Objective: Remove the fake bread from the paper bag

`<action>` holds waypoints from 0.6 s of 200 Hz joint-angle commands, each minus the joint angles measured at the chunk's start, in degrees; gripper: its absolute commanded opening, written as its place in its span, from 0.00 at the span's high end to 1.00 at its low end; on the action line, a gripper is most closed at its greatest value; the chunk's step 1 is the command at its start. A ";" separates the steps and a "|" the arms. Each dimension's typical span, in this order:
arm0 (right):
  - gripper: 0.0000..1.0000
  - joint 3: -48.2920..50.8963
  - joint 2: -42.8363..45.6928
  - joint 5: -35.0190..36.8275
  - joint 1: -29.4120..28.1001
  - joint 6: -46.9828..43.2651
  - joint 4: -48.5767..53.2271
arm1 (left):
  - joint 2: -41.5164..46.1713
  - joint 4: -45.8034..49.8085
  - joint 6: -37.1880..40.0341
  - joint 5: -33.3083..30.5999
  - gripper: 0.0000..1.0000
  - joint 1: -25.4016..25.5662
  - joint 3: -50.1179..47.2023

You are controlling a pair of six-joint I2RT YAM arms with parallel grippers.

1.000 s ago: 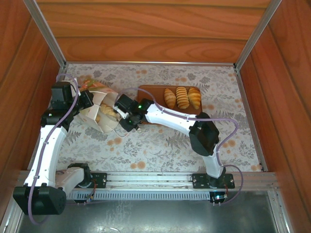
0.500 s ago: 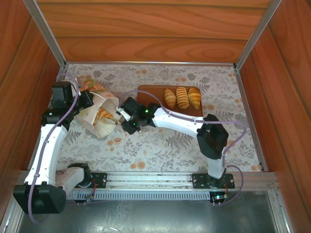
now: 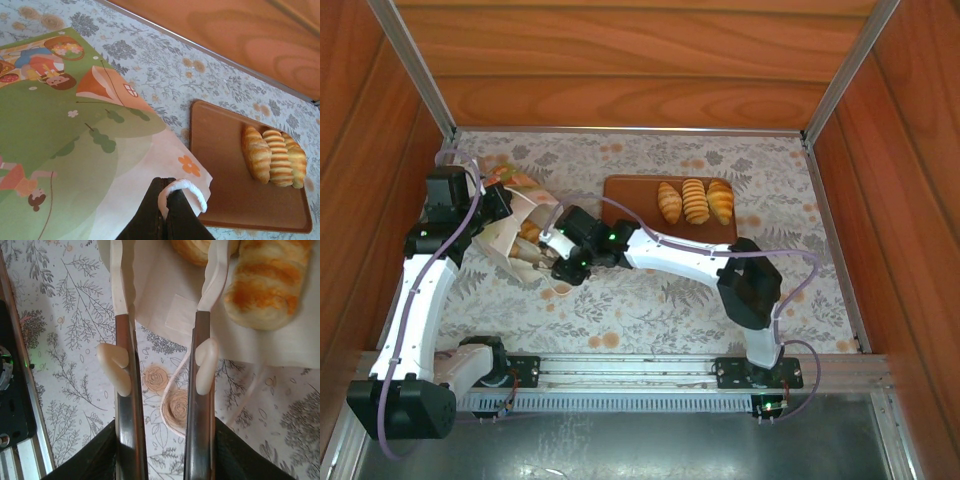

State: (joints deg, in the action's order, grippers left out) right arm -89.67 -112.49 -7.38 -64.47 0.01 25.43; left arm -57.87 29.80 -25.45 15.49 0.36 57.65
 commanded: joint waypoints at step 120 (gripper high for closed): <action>0.51 -12.36 -11.38 13.25 -3.31 -17.13 3.78 | -0.05 0.03 -1.05 1.48 1.00 -0.54 1.56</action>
State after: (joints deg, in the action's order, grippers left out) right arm -99.90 -122.28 1.63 -66.39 -11.84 29.65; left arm -57.87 29.80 -25.65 16.36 0.36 57.65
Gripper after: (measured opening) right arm 0.501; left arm 0.044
